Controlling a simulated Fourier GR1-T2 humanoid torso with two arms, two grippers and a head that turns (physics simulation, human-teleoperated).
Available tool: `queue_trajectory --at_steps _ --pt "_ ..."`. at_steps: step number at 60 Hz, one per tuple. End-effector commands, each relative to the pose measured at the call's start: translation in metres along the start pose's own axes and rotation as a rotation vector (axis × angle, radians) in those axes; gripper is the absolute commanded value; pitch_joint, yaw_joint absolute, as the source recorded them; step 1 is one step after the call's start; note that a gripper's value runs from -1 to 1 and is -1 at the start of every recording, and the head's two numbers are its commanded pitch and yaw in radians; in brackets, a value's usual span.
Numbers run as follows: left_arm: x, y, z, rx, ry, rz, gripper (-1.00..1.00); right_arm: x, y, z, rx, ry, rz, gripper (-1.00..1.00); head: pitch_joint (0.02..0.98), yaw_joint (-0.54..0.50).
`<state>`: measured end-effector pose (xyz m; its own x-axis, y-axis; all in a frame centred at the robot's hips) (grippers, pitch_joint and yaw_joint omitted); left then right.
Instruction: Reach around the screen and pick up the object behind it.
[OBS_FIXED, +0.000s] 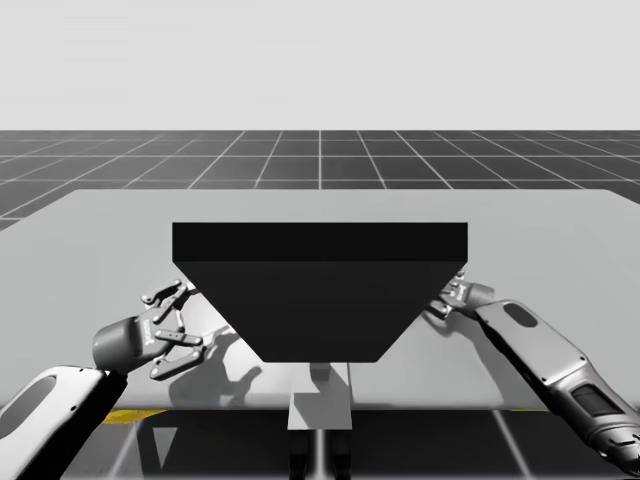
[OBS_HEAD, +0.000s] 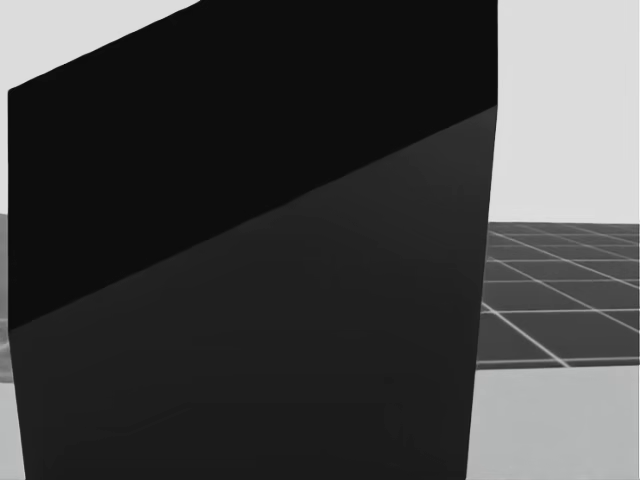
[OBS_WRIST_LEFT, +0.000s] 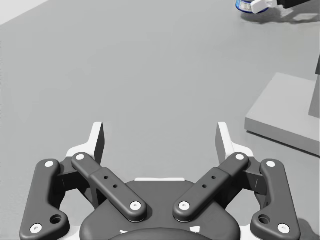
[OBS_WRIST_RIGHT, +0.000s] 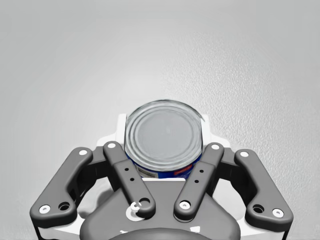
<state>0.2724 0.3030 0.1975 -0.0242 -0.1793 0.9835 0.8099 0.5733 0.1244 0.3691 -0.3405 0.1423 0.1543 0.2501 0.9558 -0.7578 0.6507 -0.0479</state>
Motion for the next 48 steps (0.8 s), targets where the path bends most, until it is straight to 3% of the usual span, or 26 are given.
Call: queue_trajectory --at_steps 1,8,26,29,35,48 --pt "0.000 0.001 0.000 0.002 0.001 -0.004 -1.00 0.026 -0.023 0.017 -0.072 -0.089 -0.004 1.00 0.188 -0.09" --pt "0.000 0.002 0.000 0.007 0.001 -0.004 -1.00 0.042 -0.030 0.030 -0.106 -0.132 0.006 1.00 0.186 -0.09" --pt "0.000 0.002 0.001 0.011 -0.001 -0.001 -1.00 0.097 -0.040 0.068 -0.191 -0.242 0.068 1.00 0.186 -0.09" --pt "0.000 0.002 0.001 0.012 -0.001 -0.001 -1.00 0.113 -0.042 0.081 -0.230 -0.284 0.086 1.00 0.186 -0.09" --pt "0.000 0.002 0.001 0.012 -0.002 -0.001 -1.00 0.139 -0.042 0.098 -0.293 -0.345 0.093 1.00 0.187 -0.09" --pt "0.001 0.002 0.000 0.007 -0.005 0.000 -1.00 0.199 -0.024 0.129 -0.419 -0.533 0.132 1.00 0.186 -0.09"
